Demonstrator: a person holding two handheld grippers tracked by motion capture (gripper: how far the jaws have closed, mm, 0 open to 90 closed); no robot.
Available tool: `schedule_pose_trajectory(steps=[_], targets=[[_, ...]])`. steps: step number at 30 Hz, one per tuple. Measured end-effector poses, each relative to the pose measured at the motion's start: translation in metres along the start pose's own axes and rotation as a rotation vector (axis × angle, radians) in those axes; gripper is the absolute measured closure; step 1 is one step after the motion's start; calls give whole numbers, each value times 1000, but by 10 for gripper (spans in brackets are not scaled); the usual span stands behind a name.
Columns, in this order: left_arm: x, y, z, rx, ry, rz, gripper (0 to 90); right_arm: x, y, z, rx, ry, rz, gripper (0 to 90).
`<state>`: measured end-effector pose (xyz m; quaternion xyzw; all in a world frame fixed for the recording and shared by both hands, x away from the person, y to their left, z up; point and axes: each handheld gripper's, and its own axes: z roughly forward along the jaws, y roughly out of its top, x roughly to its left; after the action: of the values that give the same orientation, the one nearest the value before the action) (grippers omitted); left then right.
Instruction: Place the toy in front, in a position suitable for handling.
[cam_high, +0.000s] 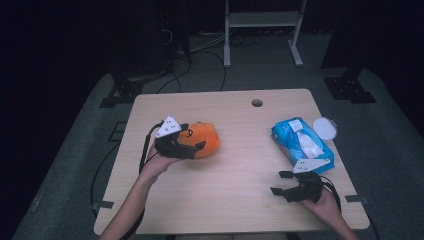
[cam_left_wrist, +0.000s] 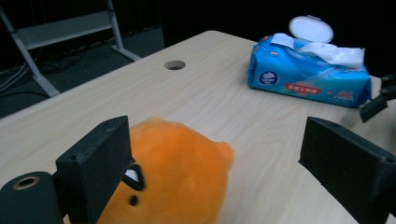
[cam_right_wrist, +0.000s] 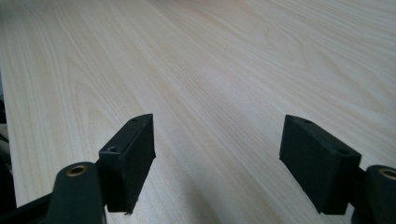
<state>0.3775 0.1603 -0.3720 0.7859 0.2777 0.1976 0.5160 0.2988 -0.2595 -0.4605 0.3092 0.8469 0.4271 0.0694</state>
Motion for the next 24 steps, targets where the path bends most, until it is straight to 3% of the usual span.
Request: schedule_pose_trajectory(steps=[12, 19, 24], targets=[[28, -5, 11, 36, 54, 1, 87, 1, 0, 2, 10, 6, -11, 253], [36, -10, 22, 28, 57, 32, 88, 3, 1, 3, 19, 5, -18, 253], [42, -14, 36, 59, 50, 33, 87, 2, 1, 1, 9, 3, -19, 253]])
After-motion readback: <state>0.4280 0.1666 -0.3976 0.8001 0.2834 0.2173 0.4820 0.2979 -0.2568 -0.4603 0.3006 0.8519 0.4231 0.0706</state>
